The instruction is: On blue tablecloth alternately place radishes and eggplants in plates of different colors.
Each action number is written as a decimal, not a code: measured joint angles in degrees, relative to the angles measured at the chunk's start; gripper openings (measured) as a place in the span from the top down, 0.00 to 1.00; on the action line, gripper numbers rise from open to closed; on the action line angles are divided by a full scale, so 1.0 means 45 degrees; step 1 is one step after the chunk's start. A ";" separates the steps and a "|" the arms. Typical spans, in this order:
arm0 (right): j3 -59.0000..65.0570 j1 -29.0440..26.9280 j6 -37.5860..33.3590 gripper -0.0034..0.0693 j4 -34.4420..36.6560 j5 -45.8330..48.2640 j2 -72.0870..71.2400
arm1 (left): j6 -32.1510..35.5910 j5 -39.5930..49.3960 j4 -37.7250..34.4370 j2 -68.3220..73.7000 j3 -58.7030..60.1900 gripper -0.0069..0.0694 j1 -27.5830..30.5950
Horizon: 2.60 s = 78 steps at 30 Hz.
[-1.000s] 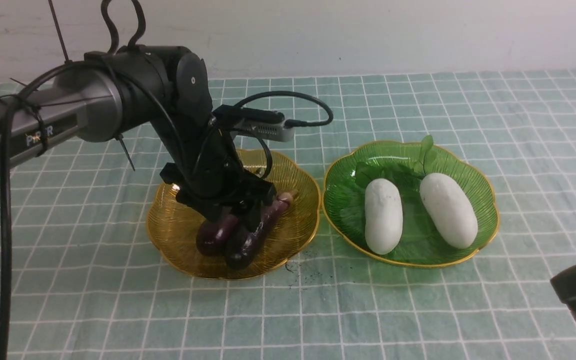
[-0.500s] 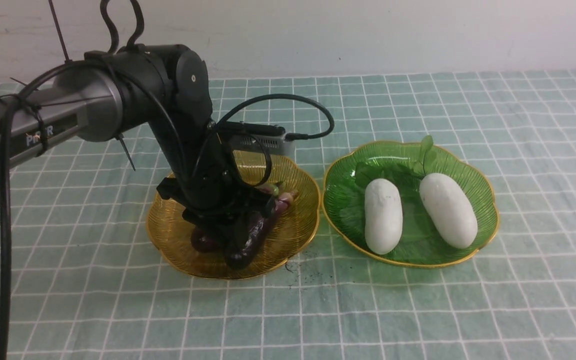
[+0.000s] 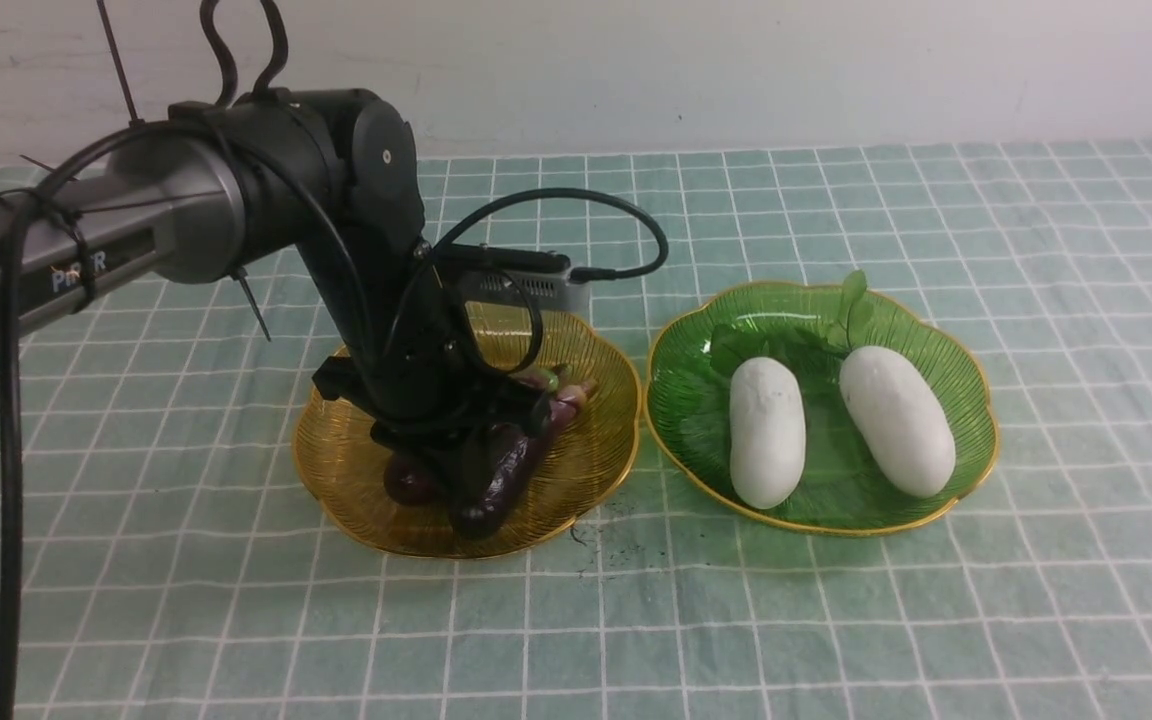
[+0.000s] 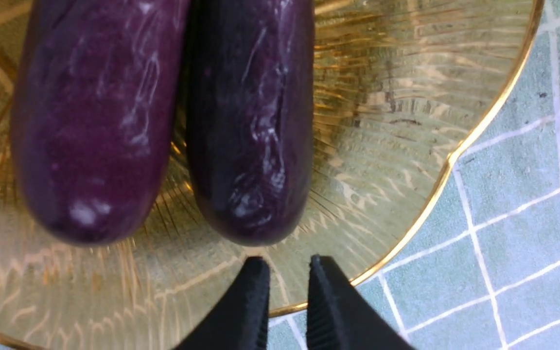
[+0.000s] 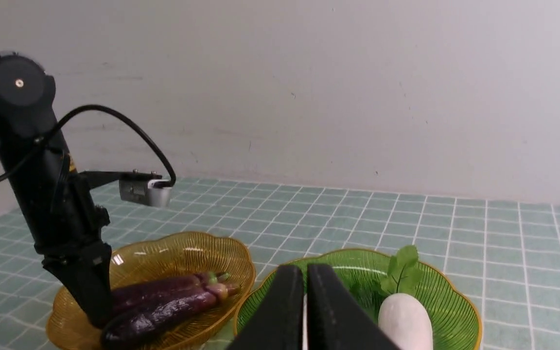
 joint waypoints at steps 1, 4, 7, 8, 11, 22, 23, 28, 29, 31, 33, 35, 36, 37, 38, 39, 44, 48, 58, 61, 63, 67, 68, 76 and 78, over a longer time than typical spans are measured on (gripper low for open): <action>0.0091 0.0000 0.0000 0.95 0.0000 -0.0132 0.0000 | 0.0000 0.0046 0.0000 0.0000 0.0000 0.78 0.0000; 0.0317 0.0000 0.0000 0.95 0.0000 -0.0271 0.0000 | 0.0000 0.0107 0.0000 0.0000 0.0000 0.78 0.0000; 0.0510 0.0000 0.0000 0.95 -0.0014 -0.0271 0.0000 | 0.0000 0.0107 0.0000 0.0000 0.0000 0.78 0.0000; 0.0553 0.0000 0.0000 0.95 -0.0014 -0.0212 0.0000 | 0.0000 0.0107 0.0000 0.0000 0.0000 0.78 0.0000; 0.0576 0.0000 0.0000 0.95 -0.0014 0.0126 0.0000 | 0.0000 0.0044 0.0000 0.0000 0.0000 0.78 0.0000; 0.0584 0.0000 0.0000 0.95 -0.0002 0.0612 0.0000 | 0.0000 -0.0045 0.0000 0.0000 0.0000 0.78 0.0000; 0.0584 0.0000 0.0000 0.95 -0.0002 0.0612 0.0000 | 0.0000 -0.0045 0.0000 0.0000 0.0000 0.78 0.0000; 0.0584 0.0000 0.0000 0.95 -0.0002 0.0655 -0.0092 | 0.0000 -0.0045 0.0000 0.0000 0.0000 0.78 0.0000; 0.0584 0.0000 0.0000 0.95 -0.0002 0.0688 -0.0206 | 0.0000 -0.0045 0.0000 0.0000 0.0000 0.78 0.0000; 0.0584 0.0000 0.0000 0.95 -0.0002 0.0706 -0.0513 | 0.0000 -0.0045 0.0000 0.0000 0.0000 0.78 0.0000; 0.0623 -0.0029 0.0000 0.95 -0.0002 0.0706 -0.0814 | 0.0000 -0.0045 0.0000 0.0000 0.0000 0.78 0.0000; 0.0701 -0.0246 0.0000 0.95 -0.0002 0.0706 -0.1123 | 0.0000 -0.0045 0.0000 0.0000 0.0000 0.78 0.0000; 0.0896 -0.0635 0.0000 0.95 -0.0002 0.0691 -0.1418 | 0.0000 -0.0045 0.0000 0.0000 0.0000 0.78 0.0000; 0.1117 -0.0935 0.0000 0.95 -0.0002 0.0691 -0.1620 | 0.0000 -0.0045 0.0000 0.0000 0.0000 0.78 0.0000; 0.1162 -0.1064 0.0000 0.95 -0.0002 0.0691 -0.1654 | 0.0000 -0.0045 0.0000 0.0000 0.0000 0.78 0.0000; 0.1489 -0.1446 0.0000 0.95 -0.0002 0.0691 -0.1860 | 0.0000 -0.0045 0.0000 0.0000 0.0000 0.78 0.0000; 0.2631 -0.2611 0.0000 0.95 -0.0002 0.0702 -0.2674 | 0.0000 -0.0045 0.0000 0.0000 0.0000 0.78 0.0000; 0.4024 -0.3347 0.0000 0.95 -0.0002 0.0730 -0.2964 | 0.0000 -0.0045 0.0000 0.0000 0.0000 0.78 0.0000; 0.4275 -0.3824 0.0000 0.95 -0.0002 0.1544 -0.2964 | 0.0000 0.0211 -0.0362 0.0000 0.0000 0.78 0.0000; 0.4275 -0.4088 0.0000 0.95 -0.0002 0.1544 -0.2964 | 0.0318 0.0256 -0.1166 -0.0013 0.0000 0.78 0.0000; 0.4275 -0.4296 0.0000 0.95 -0.0002 0.1547 -0.2964 | 0.0851 0.0256 -0.1597 -0.0111 0.0000 0.78 0.0000; 0.4275 -0.4584 0.0000 0.95 -0.0133 0.1547 -0.2964 | 0.1652 0.0270 -0.2225 -0.0657 0.0000 0.78 -0.0024; 0.4275 -0.4616 0.0000 0.95 -0.0146 0.1558 -0.2964 | 0.1709 0.0270 -0.2291 -0.0827 0.0000 0.78 -0.0024; 0.4275 -0.4680 -0.0111 0.95 -0.0146 0.1558 -0.2964 | 0.2045 0.0368 -0.2063 -0.3234 0.0000 0.78 -0.0024; 0.4275 -0.4680 -0.0111 0.95 -0.0146 0.1558 -0.2964 | 0.2087 0.0510 -0.1673 -0.4039 0.0000 0.78 -0.0024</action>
